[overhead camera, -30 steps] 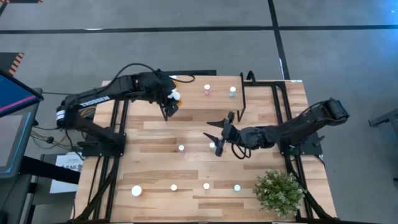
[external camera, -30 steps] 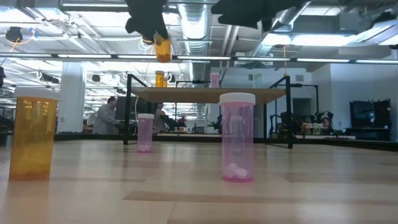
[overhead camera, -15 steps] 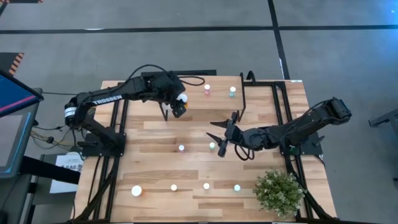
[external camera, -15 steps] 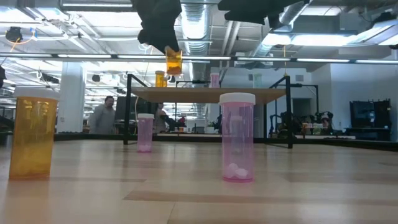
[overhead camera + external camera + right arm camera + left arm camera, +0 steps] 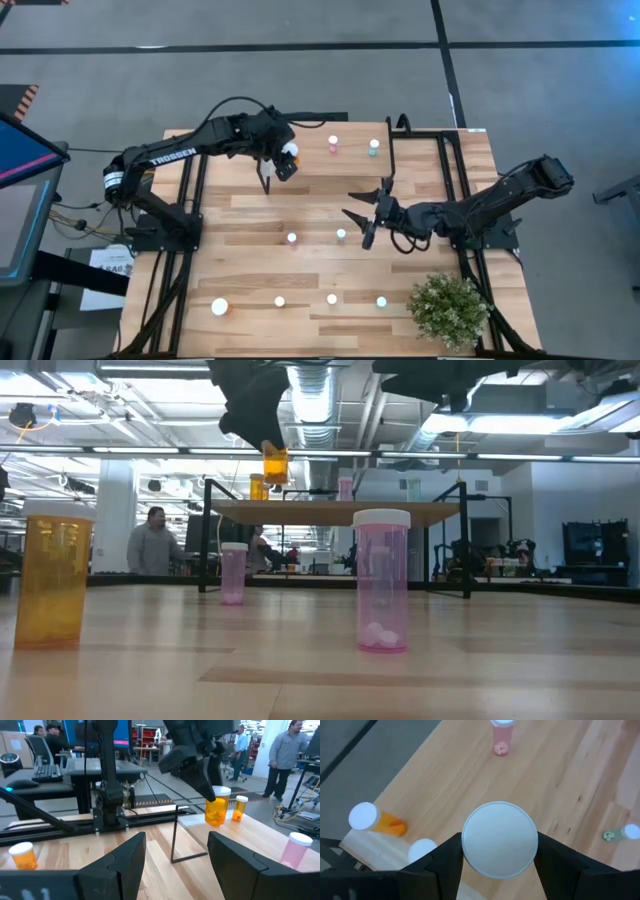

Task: Pick and place medicine bottles onto shelf by color
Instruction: Put the top large orange pill bottle on the shelf

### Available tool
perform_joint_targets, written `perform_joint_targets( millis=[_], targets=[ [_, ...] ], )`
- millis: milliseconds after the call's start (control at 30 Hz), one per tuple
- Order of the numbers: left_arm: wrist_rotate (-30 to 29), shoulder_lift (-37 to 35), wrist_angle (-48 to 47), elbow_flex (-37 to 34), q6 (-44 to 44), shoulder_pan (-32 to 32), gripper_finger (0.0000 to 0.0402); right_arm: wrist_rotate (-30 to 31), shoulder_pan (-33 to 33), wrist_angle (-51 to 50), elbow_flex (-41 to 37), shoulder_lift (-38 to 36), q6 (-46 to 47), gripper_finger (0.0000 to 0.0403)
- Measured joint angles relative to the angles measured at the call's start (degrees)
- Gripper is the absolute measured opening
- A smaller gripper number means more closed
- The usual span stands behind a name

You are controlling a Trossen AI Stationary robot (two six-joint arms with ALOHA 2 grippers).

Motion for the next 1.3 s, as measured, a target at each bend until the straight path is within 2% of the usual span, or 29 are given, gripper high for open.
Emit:
perform_joint_targets(
  millis=[333, 1033, 1300],
  targets=[
    [1.4, 3.8, 1.5, -0.1, 1.7, 0.1, 0.0199, -0.2, 1.0, 0.8, 0.0, 0.0, -0.3, 0.0235],
    [-0.3, 4.8, 3.4, -0.7, 2.0, 1.4, 0.0199, -0.2, 1.0, 0.5, 0.0, 0.1, -0.2, 0.0235],
    [0.0, 4.8, 3.4, -0.7, 1.4, 1.4, 0.0222, -0.2, 1.0, 0.5, 0.0, 0.1, -0.1, 0.0235]
  ],
)
